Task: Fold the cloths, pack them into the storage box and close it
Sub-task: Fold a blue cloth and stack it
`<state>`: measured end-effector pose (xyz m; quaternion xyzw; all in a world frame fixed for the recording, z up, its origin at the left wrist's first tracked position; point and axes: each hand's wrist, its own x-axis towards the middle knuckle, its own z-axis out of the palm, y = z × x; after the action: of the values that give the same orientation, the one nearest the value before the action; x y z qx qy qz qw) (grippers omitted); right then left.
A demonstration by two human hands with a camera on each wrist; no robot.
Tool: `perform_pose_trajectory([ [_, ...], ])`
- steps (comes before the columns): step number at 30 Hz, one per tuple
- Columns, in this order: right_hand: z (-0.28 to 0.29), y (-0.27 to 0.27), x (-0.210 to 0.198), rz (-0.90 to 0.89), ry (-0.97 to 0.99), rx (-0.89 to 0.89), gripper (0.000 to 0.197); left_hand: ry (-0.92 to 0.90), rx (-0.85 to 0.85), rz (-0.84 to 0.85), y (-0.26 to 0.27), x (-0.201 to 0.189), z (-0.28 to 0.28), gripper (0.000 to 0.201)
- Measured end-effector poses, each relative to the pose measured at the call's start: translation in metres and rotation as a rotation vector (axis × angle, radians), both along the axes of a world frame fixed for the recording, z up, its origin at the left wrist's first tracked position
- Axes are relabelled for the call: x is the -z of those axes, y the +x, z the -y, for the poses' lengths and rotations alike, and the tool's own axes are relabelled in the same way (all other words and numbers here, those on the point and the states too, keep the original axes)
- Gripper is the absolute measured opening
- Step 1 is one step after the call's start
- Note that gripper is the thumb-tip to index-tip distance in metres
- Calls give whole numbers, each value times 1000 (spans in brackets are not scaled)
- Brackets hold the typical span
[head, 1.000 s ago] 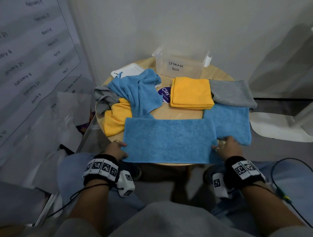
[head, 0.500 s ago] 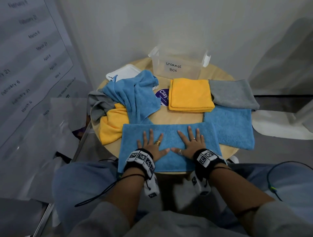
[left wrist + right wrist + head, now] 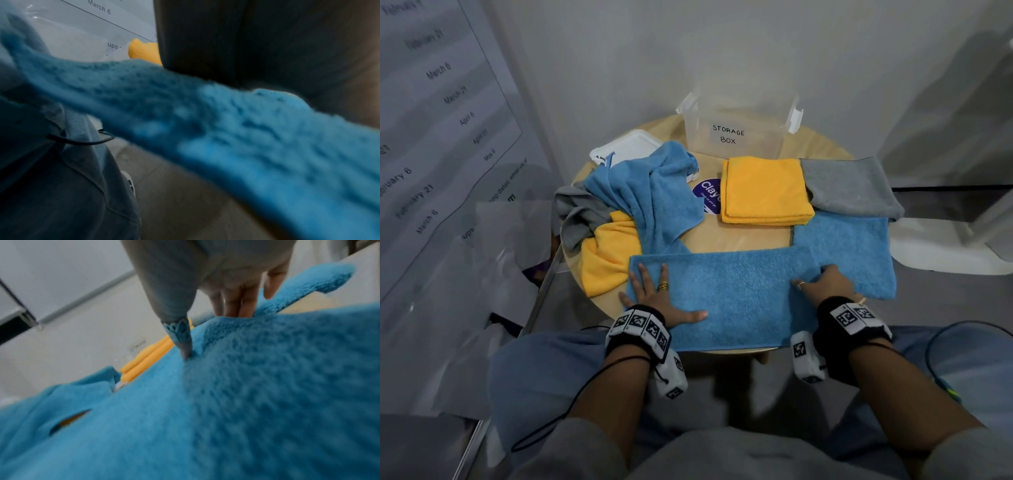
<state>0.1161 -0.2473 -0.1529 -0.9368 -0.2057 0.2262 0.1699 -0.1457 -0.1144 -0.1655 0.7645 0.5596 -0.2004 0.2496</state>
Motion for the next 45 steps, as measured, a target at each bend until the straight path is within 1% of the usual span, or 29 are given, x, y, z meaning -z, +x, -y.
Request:
perform_pose_trajectory([
  [2, -2, 5, -2, -94, -37, -58, 54, -5, -3, 1, -1, 1, -1, 139],
  [4, -2, 7, -8, -111, -121, -163, 45, -1, -6, 11, 0, 2, 0, 139],
  [6, 0, 7, -15, -158, -161, -219, 32, 5, 1, 18, -1, 1, 0, 139],
  [8, 7, 9, -18, -203, -144, -224, 32, 5, 9, 17, -1, 2, 0, 139],
  [10, 12, 12, -20, -227, -27, -203, 29, -2, 11, 8, -1, 3, -1, 140],
  [12, 15, 9, -26, -272, 162, -152, 35, -3, 8, 5, 1, 5, -2, 141],
  [14, 14, 1, -39, -344, 320, -135, 36, 0, 4, -1, 4, 5, 0, 142],
  [16, 8, -10, -55, -358, 406, -186, 31, -10, -7, -2, 8, 5, 2, 143],
  [18, -3, -25, -70, -294, 441, -278, 27, -12, -28, 9, 15, 2, 6, 140],
  [19, -8, -34, -77, -258, 453, -331, 25, 20, -46, 41, 17, -1, 7, 135],
  [20, -14, -45, -83, -228, 467, -385, 24, 86, -78, 111, 19, -7, 8, 124],
  [21, -20, -56, -88, -198, 475, -438, 24, 176, -124, 230, 19, -12, 7, 109],
  [22, -26, -70, -93, -168, 474, -488, 26, 251, -189, 401, 18, -19, 5, 89],
  [23, -33, -83, -94, -144, 466, -537, 29, 261, -284, 599, 16, -29, 3, 69],
  [24, -39, -97, -93, -133, 449, -591, 33, 179, -397, 794, 12, -38, 0, 57],
  [25, -46, -110, -90, -141, 414, -650, 36, -1, -513, 958, 8, -47, 0, 55],
  [26, -52, -124, -83, -178, 364, -706, 39, -231, -615, 1065, 4, -54, -1, 58],
  [27, -57, -136, -76, -248, 308, -750, 42, -417, -685, 1123, -2, -57, -2, 61],
  [28, -61, -145, -68, -336, 260, -777, 45, -531, -713, 1143, -8, -57, -4, 61],
  [29, -62, -150, -59, -403, 232, -792, 46, -579, -696, 1122, -13, -54, -6, 58],
  [30, -62, -151, -52, -422, 227, -801, 45, -576, -648, 1074, -16, -50, -8, 49],
  [31, -60, -148, -47, -398, 231, -805, 42, -535, -585, 1014, -19, -44, -9, 37],
  [32, -58, -142, -41, -340, 234, -805, 40, -479, -543, 972, -21, -37, -11, 38],
  [34, -52, -127, -27, -188, 196, -820, 41, -390, -459, 910, -23, -26, -10, 74],
  [35, -49, -121, -20, -122, 161, -835, 45, -340, -408, 896, -24, -26, -9, 84],
  [36, -46, -117, -11, -72, 122, -851, 50, -287, -361, 898, -25, -25, -7, 84],
  [39, -37, -118, 4, -17, 1, -893, 65, -145, -216, 873, -33, -18, -9, 63],
  [40, -35, -120, 7, 2, -31, -908, 68, -117, -199, 855, -37, -18, -9, 59],
  [45, -37, -134, 11, 108, -114, -994, 70, -109, -258, 844, -58, -16, -7, 62],
])
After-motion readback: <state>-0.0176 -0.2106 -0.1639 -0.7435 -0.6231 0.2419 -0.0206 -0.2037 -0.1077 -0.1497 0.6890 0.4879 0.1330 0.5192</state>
